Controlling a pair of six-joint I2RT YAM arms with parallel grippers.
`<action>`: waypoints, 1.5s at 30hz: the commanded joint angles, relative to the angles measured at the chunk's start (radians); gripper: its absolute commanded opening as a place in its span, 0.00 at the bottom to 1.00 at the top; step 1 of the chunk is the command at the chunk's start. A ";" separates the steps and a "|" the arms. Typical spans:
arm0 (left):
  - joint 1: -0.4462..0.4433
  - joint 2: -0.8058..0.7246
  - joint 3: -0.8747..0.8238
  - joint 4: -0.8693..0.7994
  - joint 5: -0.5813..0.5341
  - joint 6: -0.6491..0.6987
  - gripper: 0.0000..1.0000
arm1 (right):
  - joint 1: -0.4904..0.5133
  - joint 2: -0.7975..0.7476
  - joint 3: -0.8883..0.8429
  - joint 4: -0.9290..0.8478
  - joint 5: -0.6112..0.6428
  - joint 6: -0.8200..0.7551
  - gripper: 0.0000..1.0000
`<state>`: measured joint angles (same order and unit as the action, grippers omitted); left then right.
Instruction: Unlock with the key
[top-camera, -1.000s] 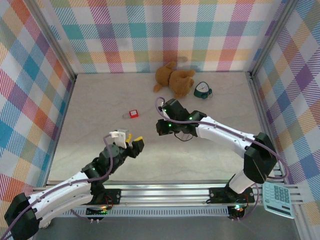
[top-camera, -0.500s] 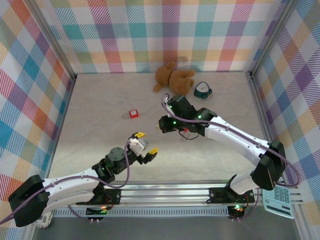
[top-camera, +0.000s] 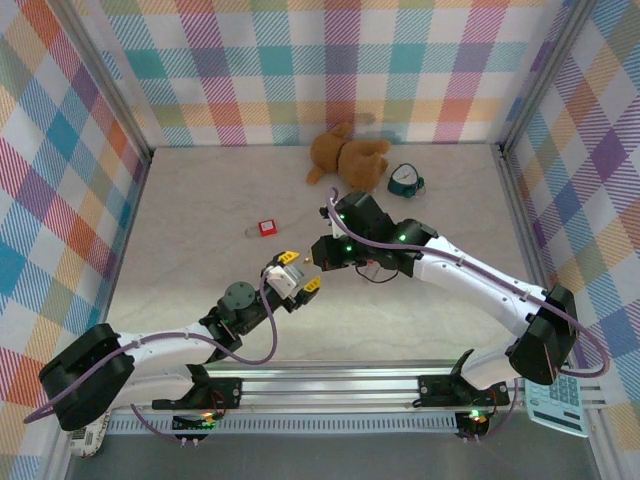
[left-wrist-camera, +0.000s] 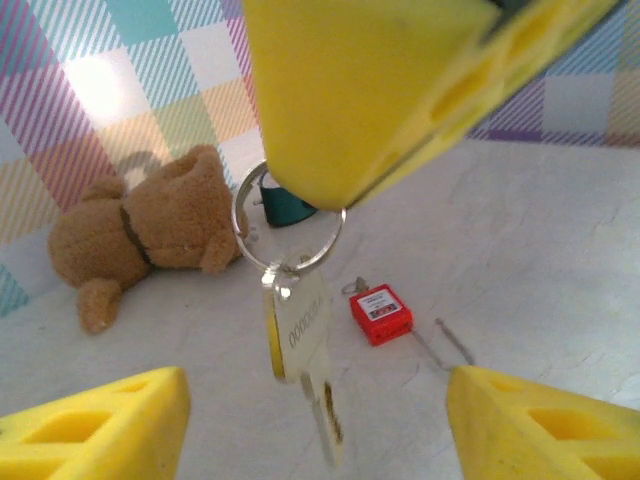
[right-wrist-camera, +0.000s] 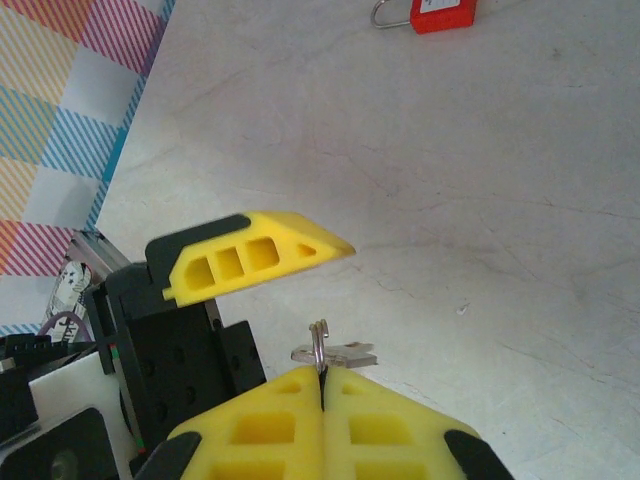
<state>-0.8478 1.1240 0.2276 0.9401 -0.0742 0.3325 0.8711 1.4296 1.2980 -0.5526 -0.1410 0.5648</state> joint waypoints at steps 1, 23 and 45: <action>0.020 0.009 0.018 0.099 0.048 -0.036 0.62 | 0.008 -0.030 0.011 0.022 -0.015 0.013 0.00; 0.047 0.094 0.017 0.169 0.109 -0.110 0.28 | 0.008 -0.047 -0.025 0.047 -0.049 0.033 0.00; 0.050 0.028 0.030 0.053 0.124 -0.099 0.05 | -0.036 -0.091 -0.140 0.098 0.066 0.030 0.00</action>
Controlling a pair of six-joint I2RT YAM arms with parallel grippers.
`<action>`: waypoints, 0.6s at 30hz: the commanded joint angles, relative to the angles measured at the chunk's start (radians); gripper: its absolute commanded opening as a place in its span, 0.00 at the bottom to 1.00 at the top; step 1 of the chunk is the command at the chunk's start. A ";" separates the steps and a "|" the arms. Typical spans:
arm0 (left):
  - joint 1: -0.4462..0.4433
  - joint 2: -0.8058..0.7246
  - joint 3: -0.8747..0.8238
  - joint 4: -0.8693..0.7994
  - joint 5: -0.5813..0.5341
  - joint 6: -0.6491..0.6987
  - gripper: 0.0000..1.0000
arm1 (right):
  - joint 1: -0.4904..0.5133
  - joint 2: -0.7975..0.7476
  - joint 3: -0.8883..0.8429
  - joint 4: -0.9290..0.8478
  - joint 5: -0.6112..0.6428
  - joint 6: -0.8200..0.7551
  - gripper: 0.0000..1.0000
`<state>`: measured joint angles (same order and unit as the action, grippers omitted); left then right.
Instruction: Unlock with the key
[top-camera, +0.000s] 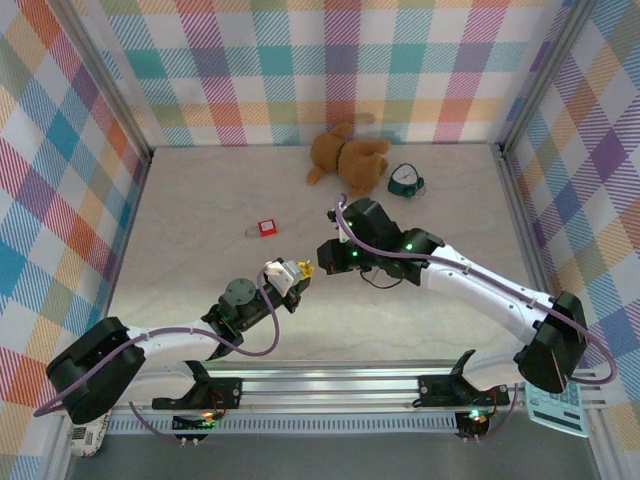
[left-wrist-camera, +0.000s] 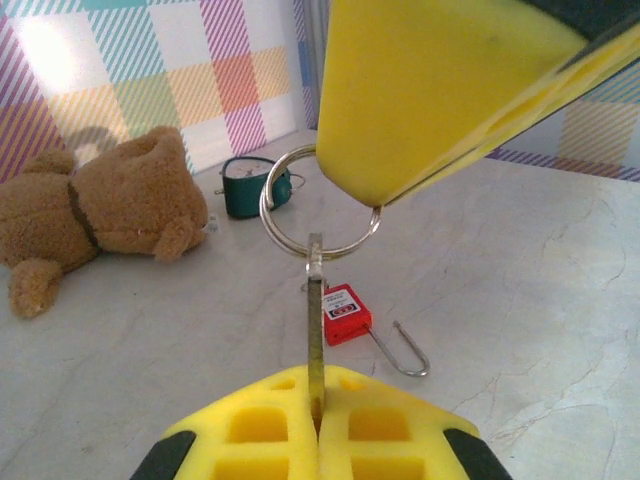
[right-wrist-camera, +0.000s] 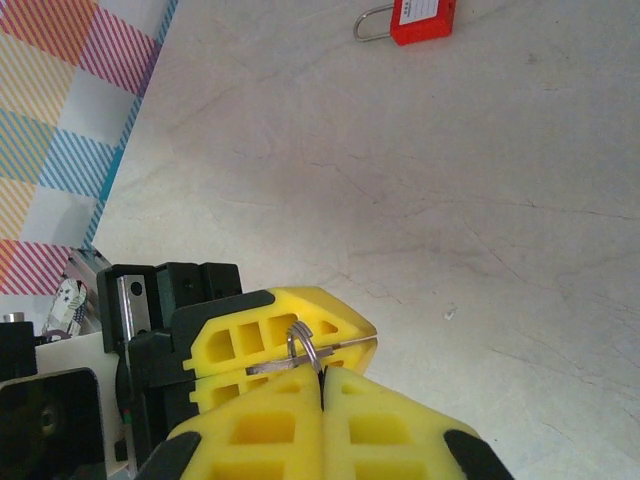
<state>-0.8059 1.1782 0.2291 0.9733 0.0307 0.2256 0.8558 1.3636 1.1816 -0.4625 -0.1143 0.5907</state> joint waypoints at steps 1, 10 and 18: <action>0.008 -0.027 0.030 0.014 0.021 0.008 0.06 | -0.022 -0.027 -0.030 0.010 0.040 0.005 0.00; 0.015 -0.002 0.069 -0.053 0.050 0.007 0.10 | -0.051 -0.040 -0.081 0.031 0.051 0.021 0.00; 0.032 0.036 0.089 -0.053 0.083 0.008 0.06 | -0.063 -0.041 -0.099 0.049 0.016 0.015 0.00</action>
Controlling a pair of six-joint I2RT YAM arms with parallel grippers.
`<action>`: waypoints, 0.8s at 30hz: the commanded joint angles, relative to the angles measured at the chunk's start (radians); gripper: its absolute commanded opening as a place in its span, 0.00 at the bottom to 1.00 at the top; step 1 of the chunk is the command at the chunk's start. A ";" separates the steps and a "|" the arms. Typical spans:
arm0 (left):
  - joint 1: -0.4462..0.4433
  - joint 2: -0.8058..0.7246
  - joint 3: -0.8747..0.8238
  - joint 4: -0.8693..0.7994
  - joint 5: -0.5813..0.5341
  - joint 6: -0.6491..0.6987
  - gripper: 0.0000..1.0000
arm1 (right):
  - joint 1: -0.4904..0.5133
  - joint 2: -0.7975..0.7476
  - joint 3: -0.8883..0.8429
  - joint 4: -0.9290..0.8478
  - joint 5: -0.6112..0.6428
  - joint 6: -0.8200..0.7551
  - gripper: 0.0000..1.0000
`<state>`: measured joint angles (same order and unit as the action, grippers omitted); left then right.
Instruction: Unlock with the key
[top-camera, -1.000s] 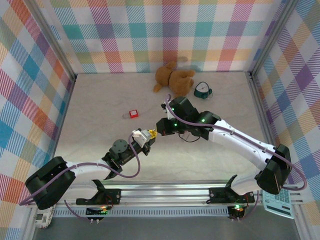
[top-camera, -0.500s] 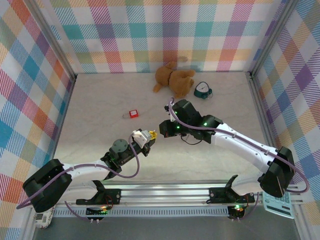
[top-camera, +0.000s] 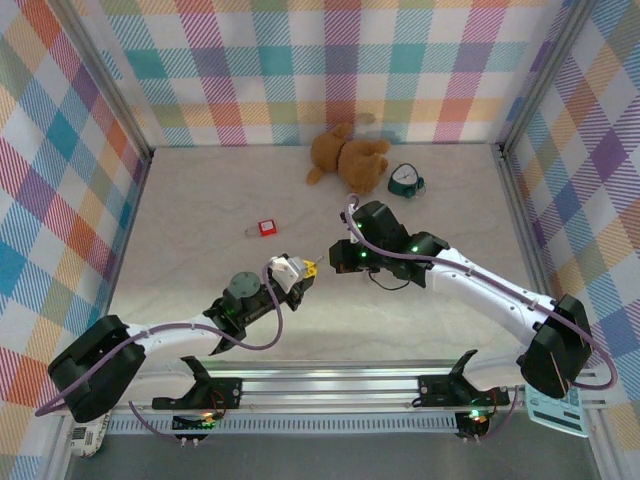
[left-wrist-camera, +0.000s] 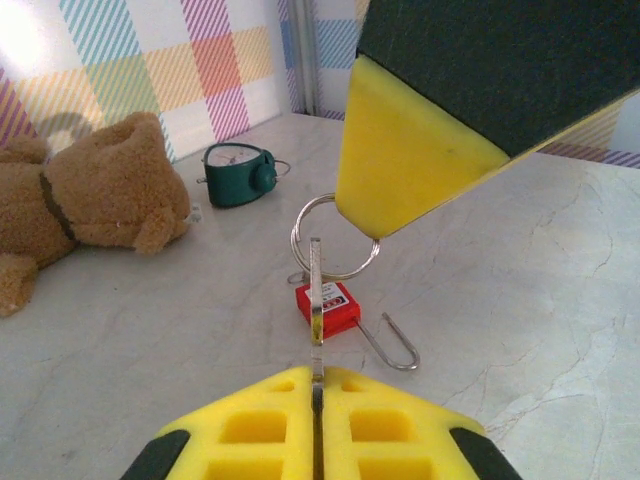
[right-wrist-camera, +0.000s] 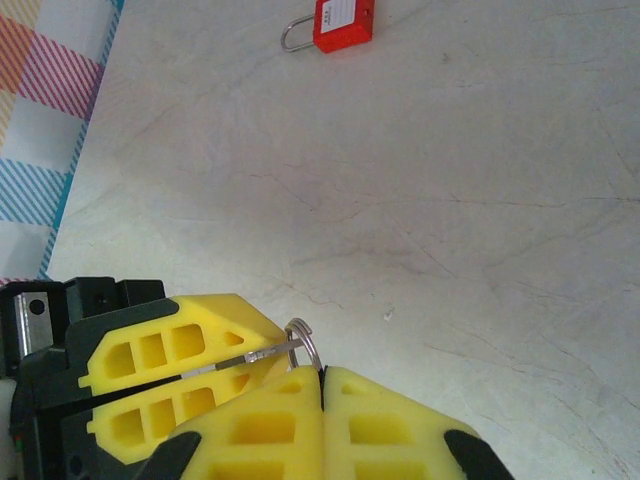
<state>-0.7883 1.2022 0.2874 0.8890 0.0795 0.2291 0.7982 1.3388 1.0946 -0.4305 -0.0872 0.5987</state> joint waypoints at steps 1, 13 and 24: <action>0.018 0.015 0.033 0.031 0.040 0.004 0.03 | -0.005 -0.019 -0.011 0.024 -0.022 -0.001 0.00; 0.129 0.085 0.055 0.153 0.321 -0.218 0.00 | -0.208 -0.216 -0.234 0.452 -0.409 -0.241 0.52; 0.216 0.292 0.142 0.446 0.611 -0.595 0.00 | -0.221 -0.071 -0.229 0.561 -0.566 -0.323 0.56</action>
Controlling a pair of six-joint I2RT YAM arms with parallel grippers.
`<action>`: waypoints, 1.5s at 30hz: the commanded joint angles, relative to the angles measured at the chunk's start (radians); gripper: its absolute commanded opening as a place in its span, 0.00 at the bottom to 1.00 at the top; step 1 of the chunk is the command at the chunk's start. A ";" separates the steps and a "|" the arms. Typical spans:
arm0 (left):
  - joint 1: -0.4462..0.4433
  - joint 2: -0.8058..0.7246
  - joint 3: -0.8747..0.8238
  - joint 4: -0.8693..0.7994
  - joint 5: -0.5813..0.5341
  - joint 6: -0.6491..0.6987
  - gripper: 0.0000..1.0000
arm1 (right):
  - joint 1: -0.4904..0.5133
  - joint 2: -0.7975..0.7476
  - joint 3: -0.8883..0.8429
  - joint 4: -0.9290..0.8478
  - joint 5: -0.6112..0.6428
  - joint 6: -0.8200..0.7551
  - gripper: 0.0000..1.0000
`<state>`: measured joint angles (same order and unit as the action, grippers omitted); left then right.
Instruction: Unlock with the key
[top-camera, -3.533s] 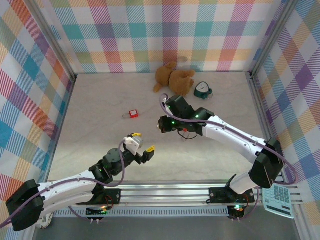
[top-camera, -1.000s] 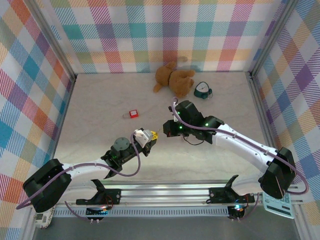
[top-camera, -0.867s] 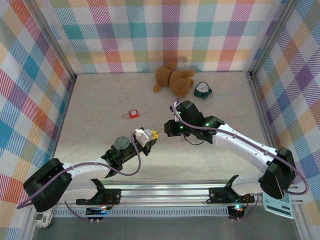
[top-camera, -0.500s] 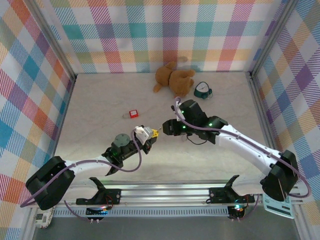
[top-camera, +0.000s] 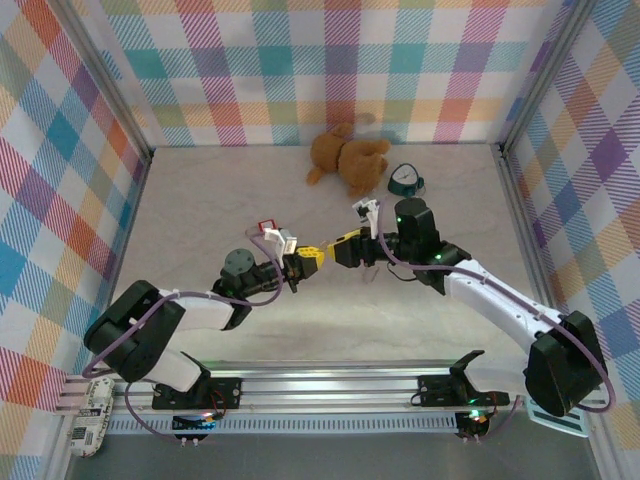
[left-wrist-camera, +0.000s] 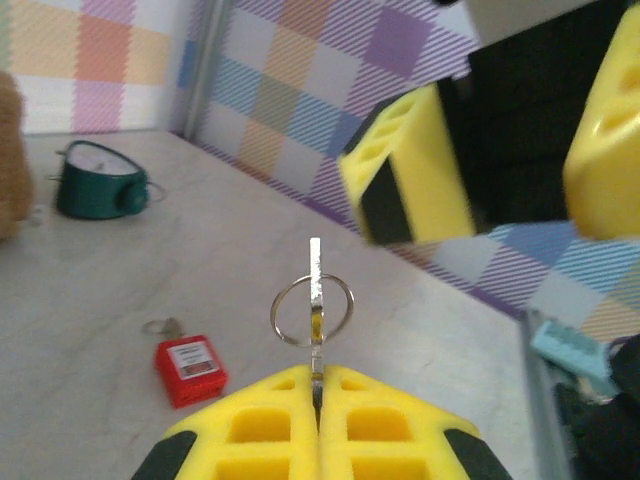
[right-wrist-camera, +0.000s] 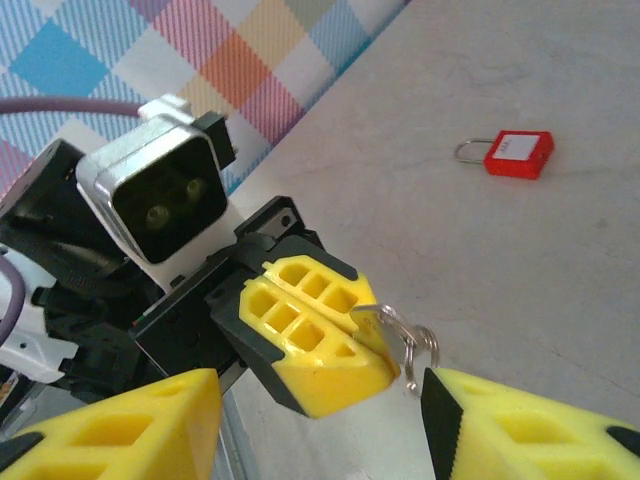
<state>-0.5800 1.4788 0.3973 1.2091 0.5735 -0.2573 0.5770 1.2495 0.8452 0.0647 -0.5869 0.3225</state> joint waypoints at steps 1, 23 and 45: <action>0.009 0.021 0.039 0.124 0.124 -0.116 0.00 | 0.001 0.026 0.025 0.054 -0.053 -0.057 0.56; 0.017 0.078 0.078 0.124 0.166 -0.158 0.11 | 0.007 0.046 0.005 0.104 -0.079 -0.002 0.05; 0.193 -0.013 0.796 -1.426 -0.820 0.377 0.85 | -0.019 -0.063 0.162 -0.124 0.196 -0.048 0.04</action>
<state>-0.4362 1.3102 1.0847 0.2092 -0.1329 0.0048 0.5621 1.2301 1.0256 -0.0471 -0.4152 0.2718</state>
